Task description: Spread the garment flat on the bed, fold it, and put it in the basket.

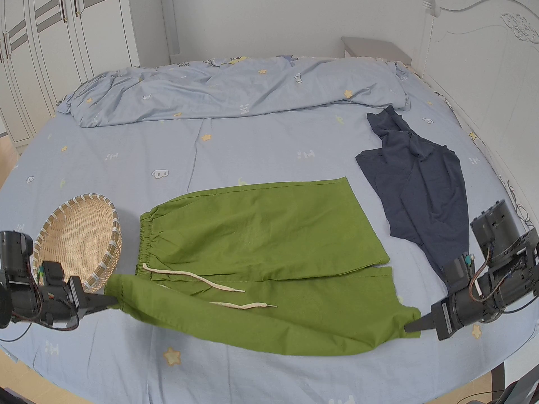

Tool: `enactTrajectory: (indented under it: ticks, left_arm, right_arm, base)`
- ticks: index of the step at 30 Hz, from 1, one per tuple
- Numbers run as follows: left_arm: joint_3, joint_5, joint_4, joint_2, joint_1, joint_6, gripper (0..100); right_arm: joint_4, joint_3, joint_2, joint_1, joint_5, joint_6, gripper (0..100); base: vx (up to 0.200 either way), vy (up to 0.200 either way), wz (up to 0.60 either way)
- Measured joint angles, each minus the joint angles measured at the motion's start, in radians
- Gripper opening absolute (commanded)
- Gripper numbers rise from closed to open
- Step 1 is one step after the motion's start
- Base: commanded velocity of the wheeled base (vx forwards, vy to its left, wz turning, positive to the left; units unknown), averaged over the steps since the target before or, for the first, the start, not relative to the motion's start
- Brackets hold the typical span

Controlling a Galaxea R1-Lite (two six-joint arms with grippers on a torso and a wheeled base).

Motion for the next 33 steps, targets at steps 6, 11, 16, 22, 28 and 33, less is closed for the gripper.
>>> enactTrajectory:
  ticks: [6,11,16,22,28,33]
  left_arm:
    - [-0.193,0.140,0.095,-0.022,-0.075,-0.032,0]
    - [-0.345,0.214,0.143,0.014,-0.120,-0.049,0]
    - [-0.454,0.237,0.160,0.089,-0.136,-0.016,0]
    - [-0.596,0.240,0.164,0.226,-0.123,0.048,0]
    - [-0.723,0.236,0.207,0.324,-0.111,0.064,0]
    - [-0.784,0.205,0.270,0.356,-0.107,0.071,0]
  right_arm:
    - [-0.001,-0.135,-0.018,0.042,-0.089,0.022,0]
    - [-0.084,-0.249,0.023,0.059,-0.220,0.031,0]
    - [-0.123,-0.359,0.094,0.057,-0.258,0.035,0]
    - [-0.133,-0.515,0.183,0.040,-0.269,0.037,0]
    - [-0.136,-0.673,0.274,0.012,-0.328,0.033,0]
    - [-0.137,-0.770,0.349,-0.007,-0.357,0.028,0]
  base:
    - [0.000,0.000,0.00]
    - [0.000,0.000,0.00]
    - [0.000,0.000,0.00]
    - [0.000,0.000,0.00]
    - [0.000,0.000,0.00]
    - [0.000,0.000,0.00]
